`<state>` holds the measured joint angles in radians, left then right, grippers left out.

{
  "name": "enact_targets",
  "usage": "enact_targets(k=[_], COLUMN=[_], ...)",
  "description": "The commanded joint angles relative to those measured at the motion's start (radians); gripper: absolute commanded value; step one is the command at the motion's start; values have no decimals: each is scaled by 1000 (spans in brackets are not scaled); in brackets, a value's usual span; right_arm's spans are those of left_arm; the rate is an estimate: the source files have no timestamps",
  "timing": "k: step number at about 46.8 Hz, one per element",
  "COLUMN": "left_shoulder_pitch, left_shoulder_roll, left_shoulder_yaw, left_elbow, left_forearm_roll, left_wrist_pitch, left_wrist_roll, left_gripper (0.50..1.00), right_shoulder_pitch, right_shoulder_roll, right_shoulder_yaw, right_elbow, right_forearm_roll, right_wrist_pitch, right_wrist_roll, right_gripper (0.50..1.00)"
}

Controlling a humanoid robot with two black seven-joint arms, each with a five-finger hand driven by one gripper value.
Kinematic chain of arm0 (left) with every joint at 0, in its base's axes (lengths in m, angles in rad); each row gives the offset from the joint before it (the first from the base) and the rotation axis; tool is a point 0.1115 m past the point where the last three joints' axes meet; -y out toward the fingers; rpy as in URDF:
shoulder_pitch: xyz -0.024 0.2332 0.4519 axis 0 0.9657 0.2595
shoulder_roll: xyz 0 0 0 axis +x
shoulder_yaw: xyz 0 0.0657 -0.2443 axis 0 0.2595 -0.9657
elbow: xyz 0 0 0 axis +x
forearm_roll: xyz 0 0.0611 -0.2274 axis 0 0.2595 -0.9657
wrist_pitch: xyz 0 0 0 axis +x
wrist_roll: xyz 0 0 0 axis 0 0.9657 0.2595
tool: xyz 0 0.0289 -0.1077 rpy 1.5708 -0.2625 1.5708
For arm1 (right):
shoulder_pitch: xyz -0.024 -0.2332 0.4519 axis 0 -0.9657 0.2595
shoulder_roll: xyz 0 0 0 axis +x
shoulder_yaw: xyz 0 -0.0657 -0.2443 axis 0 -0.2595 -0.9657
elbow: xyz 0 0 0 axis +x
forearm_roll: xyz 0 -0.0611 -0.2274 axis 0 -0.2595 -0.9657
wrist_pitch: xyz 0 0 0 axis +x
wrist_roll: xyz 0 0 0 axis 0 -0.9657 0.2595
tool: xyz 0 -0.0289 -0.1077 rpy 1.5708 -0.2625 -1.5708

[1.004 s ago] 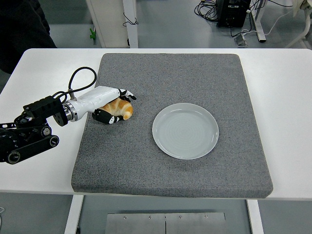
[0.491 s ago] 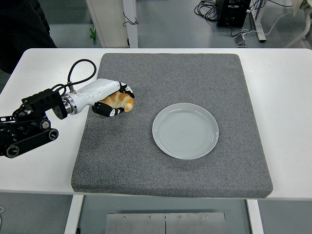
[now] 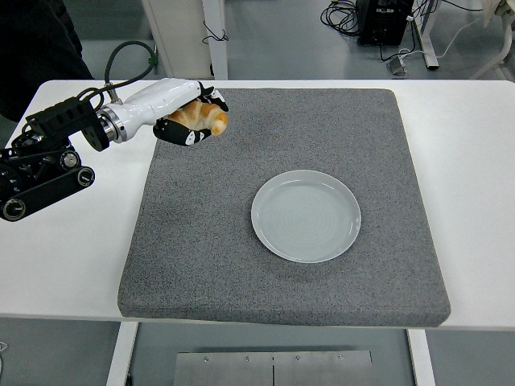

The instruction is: Place the bread on the plate

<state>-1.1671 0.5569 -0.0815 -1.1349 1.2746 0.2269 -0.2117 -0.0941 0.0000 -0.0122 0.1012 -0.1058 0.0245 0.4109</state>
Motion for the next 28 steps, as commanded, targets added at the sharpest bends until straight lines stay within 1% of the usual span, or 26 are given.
enact_targets(k=[1, 10, 20, 28], left_shoulder_pitch=[-12, -66, -114, -157], left_shoulder_roll=[1, 0, 5, 3], left_shoulder_yaw=[-1, -12, -83, -92], left_elbow=[0, 0, 1, 1], left_forearm_roll=[3, 6, 12, 15], left_wrist_pitch=[0, -4, -77, -97], left_wrist_roll=[0, 0, 0, 2], left_gripper=[583, 584, 584, 584], right_shoulder_pitch=[1, 1, -1, 1], right_shoulder_roll=[0, 0, 0, 0], right_shoulder_yaw=[0, 0, 0, 0], right_elbow=[0, 0, 0, 0], right_forearm_roll=[0, 0, 0, 0], right_wrist_pitch=[0, 0, 0, 0], right_wrist_roll=[0, 0, 0, 0], right_gripper=[1000, 1000, 1000, 1000])
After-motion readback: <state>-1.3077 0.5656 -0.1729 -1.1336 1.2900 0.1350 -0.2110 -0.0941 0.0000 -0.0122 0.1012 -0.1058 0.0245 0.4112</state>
